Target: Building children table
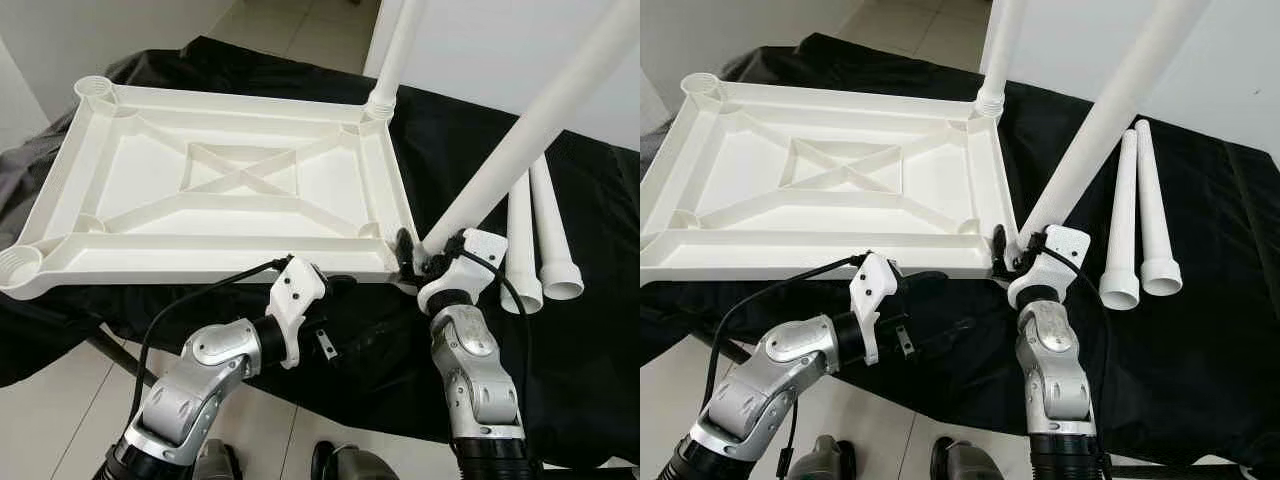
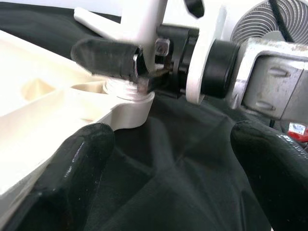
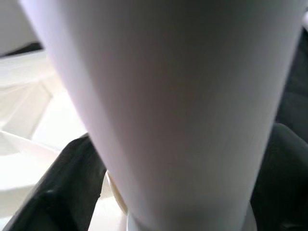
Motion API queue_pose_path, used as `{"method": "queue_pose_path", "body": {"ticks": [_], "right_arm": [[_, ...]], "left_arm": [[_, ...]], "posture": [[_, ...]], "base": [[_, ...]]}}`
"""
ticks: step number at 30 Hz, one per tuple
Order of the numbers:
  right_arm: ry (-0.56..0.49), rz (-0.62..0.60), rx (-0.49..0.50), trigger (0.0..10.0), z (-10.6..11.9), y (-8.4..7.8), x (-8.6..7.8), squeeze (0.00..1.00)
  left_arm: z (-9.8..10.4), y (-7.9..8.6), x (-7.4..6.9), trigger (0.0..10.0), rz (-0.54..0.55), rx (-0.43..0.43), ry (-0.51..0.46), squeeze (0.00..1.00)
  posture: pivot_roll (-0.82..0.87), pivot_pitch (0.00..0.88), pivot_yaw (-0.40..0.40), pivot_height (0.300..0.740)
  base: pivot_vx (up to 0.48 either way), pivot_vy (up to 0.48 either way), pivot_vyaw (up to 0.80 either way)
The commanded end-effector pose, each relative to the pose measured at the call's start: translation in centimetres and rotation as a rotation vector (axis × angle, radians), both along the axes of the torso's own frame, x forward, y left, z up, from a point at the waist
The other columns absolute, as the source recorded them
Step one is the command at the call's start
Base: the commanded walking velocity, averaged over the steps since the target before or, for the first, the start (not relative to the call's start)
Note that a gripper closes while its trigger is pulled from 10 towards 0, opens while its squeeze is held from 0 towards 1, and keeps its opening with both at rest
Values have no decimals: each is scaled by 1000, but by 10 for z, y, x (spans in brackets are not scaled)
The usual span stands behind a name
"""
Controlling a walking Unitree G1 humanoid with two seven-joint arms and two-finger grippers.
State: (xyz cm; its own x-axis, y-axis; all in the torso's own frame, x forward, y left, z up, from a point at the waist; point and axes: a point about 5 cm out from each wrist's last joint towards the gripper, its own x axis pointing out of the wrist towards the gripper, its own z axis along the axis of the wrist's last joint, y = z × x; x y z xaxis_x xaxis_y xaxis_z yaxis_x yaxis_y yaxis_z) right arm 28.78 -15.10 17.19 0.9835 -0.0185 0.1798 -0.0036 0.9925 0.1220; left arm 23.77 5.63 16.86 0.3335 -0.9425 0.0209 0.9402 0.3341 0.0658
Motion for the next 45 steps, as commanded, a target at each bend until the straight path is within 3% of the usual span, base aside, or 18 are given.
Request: {"method": "queue_pose_path", "body": {"ticks": [1,5,6,7,16,21,22,23,33,40,41,42,45], "right_arm": [[-17,1,15,10000,1,-6,-4,1000],[-36,13,-5,10000,4,-10,-10,1000],[-40,27,-9,10000,4,-10,-13,251],[-50,47,-9,10000,5,-9,-18,0],[-58,64,-15,10000,5,-13,-40,0],[-46,50,-32,10000,1,-20,-60,0],[-41,43,-21,4275,-1,-22,-65,0],[-45,44,-10,0,-2,-23,-69,0],[-24,55,16,0,-6,-18,-81,0],[16,108,16,0,-13,-11,-80,0],[24,125,6,1451,-14,-11,-79,0],[38,135,3,10000,-17,-13,-77,0],[54,184,-19,10000,-21,-18,-71,0]], "left_arm": [[1,-1,0,10000,35,2,-11,0],[1,0,1,10000,35,3,-9,0],[1,1,1,10000,36,5,-10,0],[1,2,2,10000,36,8,-12,0],[3,7,6,10000,42,23,-22,0],[5,13,12,10000,53,33,-30,0],[5,14,13,10000,53,38,-33,0],[6,15,15,10000,53,40,-34,0],[9,19,19,10000,53,48,-45,0],[12,23,21,10000,66,46,-40,0],[13,23,21,10000,68,44,-33,180],[13,25,20,10000,61,37,-21,1000],[14,28,20,10000,80,41,-25,1000]], "posture": [[42,157,-108,740],[42,155,-107,740],[41,155,-100,740],[39,157,-98,740],[34,170,-84,740],[16,179,-74,740],[14,180,-73,740],[12,180,-71,740],[11,181,-64,740],[29,185,-61,740],[40,186,-66,740],[43,186,-67,740],[55,187,-70,740]], "base": [[0,0,0],[0,0,0],[0,0,0],[0,0,0],[0,0,0],[0,0,0],[0,0,0],[0,0,0],[0,0,0],[0,0,0],[0,0,0],[0,0,0],[0,0,0]]}}
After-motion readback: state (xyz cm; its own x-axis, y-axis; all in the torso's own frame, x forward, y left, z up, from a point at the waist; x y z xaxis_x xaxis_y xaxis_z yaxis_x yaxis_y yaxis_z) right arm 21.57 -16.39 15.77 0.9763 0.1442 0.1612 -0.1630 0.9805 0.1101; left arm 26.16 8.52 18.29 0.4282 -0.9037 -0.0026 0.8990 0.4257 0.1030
